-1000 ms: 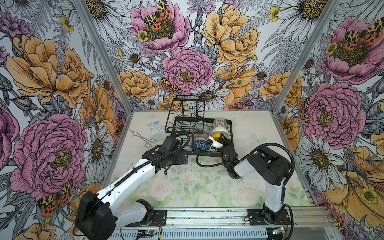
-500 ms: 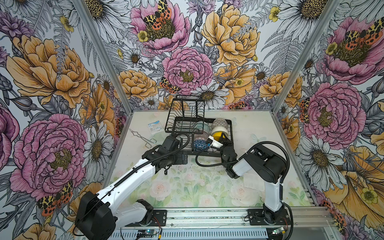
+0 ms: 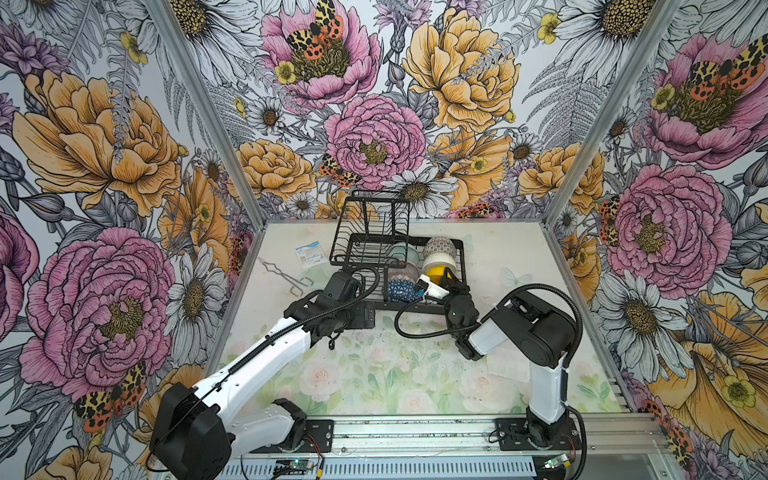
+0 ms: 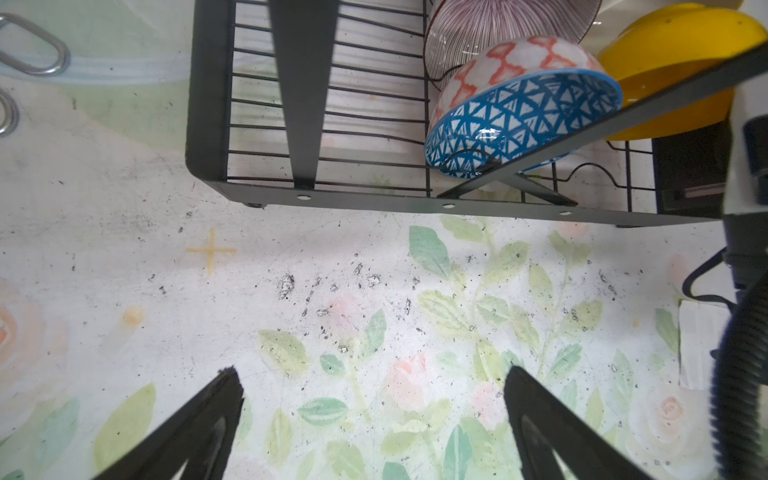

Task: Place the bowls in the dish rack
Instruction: 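Lower the yellow bowl into the rack slot beside the white bowl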

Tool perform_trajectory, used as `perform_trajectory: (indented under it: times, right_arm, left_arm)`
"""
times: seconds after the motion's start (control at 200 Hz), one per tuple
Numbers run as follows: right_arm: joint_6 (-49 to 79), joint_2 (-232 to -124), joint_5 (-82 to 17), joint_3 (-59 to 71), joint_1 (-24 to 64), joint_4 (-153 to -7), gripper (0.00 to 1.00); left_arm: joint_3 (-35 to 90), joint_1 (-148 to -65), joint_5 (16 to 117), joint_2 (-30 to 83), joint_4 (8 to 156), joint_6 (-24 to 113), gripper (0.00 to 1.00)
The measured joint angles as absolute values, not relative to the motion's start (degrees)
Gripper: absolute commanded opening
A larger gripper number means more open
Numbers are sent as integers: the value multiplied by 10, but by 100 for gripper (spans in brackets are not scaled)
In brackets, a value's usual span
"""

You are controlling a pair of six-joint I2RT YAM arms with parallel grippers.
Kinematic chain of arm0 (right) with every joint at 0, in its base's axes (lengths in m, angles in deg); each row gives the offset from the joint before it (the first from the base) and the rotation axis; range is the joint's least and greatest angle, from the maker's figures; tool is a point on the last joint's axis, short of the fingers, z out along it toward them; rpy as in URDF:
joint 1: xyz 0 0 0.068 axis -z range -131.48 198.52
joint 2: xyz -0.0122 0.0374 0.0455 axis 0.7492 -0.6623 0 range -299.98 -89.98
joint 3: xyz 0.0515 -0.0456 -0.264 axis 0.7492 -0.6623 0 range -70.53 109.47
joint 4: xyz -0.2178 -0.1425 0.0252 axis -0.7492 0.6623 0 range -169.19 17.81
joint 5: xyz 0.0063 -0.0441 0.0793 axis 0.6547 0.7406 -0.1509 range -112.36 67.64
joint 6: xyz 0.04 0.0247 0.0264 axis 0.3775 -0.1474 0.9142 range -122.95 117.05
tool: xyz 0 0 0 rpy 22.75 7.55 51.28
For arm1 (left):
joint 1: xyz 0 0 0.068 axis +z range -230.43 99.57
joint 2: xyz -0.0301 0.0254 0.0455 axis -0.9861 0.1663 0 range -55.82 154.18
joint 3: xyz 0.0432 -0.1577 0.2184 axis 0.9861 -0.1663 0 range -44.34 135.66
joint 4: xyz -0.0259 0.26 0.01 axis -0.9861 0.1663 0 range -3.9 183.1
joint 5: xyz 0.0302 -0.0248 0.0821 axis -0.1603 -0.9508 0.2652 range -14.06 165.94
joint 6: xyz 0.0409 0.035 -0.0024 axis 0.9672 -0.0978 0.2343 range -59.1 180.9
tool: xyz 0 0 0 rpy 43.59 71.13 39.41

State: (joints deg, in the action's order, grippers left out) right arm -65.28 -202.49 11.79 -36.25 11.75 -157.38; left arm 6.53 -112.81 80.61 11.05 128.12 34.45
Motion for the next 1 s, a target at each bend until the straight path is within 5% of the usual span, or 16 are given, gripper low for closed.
perform_trajectory:
  times: [0.611, 1.001]
  right_arm:
    - [-578, -1970, 89, -365, 121, -1458, 0]
    - [-567, -1970, 88, -361, 122, -1437, 20]
  left_arm:
    - [65, -1128, 806, 110, 1281, 344, 99]
    - [65, -1128, 806, 110, 1281, 345, 99]
